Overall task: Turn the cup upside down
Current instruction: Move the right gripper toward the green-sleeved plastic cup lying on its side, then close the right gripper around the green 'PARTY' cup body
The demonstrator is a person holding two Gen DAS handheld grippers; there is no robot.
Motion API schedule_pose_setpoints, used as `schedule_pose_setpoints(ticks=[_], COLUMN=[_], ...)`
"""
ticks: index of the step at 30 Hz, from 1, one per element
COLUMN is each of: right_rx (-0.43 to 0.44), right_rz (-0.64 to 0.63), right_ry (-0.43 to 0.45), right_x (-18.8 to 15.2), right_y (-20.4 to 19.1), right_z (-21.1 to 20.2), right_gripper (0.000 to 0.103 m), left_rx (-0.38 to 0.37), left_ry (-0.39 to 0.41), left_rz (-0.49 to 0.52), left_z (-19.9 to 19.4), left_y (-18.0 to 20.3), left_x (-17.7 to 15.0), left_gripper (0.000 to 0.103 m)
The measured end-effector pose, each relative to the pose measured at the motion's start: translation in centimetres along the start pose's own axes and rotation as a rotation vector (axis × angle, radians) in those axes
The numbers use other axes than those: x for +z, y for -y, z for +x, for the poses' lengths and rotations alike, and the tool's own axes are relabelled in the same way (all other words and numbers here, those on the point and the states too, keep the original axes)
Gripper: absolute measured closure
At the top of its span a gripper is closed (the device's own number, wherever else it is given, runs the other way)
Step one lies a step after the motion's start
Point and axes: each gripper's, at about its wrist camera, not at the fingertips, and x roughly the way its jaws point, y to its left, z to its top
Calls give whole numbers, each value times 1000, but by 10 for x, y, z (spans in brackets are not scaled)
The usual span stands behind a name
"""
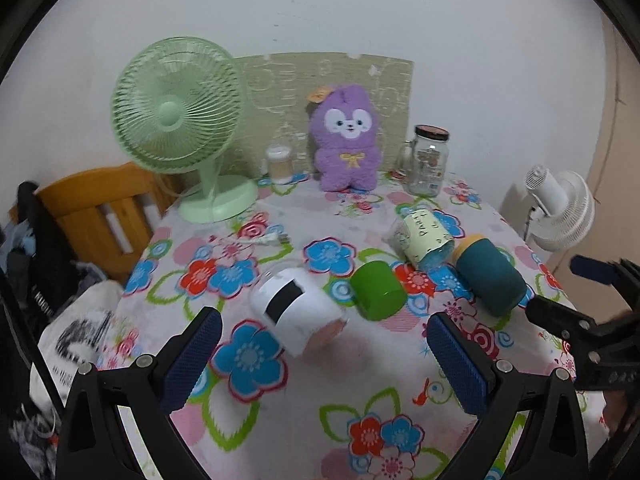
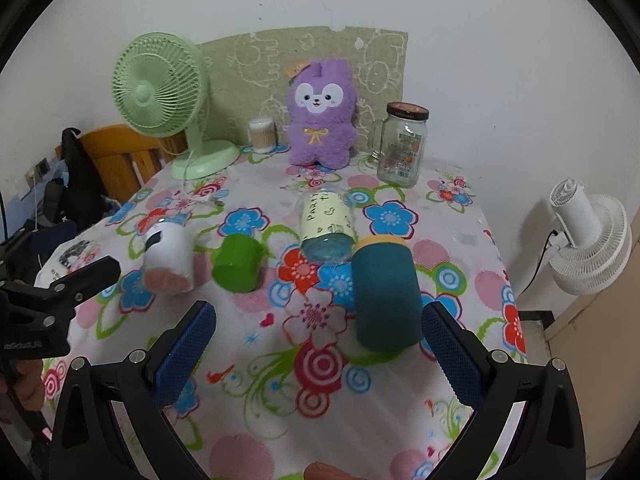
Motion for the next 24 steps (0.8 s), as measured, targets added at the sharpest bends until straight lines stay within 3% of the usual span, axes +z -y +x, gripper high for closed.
schedule_pose_setpoints(ticks=[12,18,24], right_rx=[-3,6,30], right_rz=[-40,-44,-8], right_ry=[-83,-125,-176], right_x=[37,45,56], right_y=[6,10,18], right_z=[67,100,131], right_gripper=[0,0,0], left_rx=[-62,-83,-160], left_ry=[11,-12,-61], left_rz=[202,307,345], left_z=[53,81,113], left_y=[9,19,21], left_x=[44,53,63], left_gripper=[0,0,0])
